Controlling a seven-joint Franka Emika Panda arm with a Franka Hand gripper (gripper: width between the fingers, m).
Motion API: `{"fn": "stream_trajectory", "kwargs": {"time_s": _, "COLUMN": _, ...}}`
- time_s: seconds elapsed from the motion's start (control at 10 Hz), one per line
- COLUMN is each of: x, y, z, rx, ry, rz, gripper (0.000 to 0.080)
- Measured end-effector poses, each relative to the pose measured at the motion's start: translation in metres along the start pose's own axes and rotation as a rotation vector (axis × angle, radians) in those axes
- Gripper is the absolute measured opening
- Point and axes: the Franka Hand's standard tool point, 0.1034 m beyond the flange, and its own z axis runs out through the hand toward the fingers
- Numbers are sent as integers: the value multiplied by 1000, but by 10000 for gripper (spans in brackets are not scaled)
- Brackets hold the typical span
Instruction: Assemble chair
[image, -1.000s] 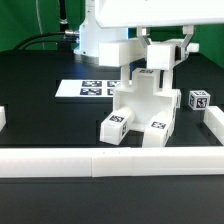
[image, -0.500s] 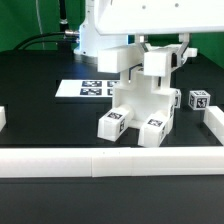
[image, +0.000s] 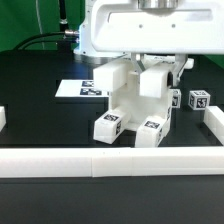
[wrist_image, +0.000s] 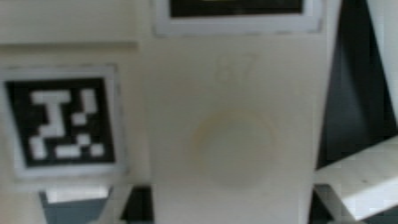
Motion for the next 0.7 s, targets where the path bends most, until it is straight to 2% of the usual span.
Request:
{"fn": "stream_trajectory", "kwargs": {"time_s": 0.1, "x": 1, "y": 1, "z": 8, "rx": -4, "ry": 11, "rz": -2, "gripper": 284}}
{"fn": "stream_trajectory", "kwargs": {"time_s": 0.4, "x": 10, "y": -1, "z": 9, "rx": 5, "ry": 55, "rz": -5, "gripper": 284}}
{"fn": "stream_trajectory", "kwargs": {"time_s": 0.7, "x": 12, "y": -2, "z": 8, "rx": 5, "ry": 58, "rz": -6, "gripper": 284}}
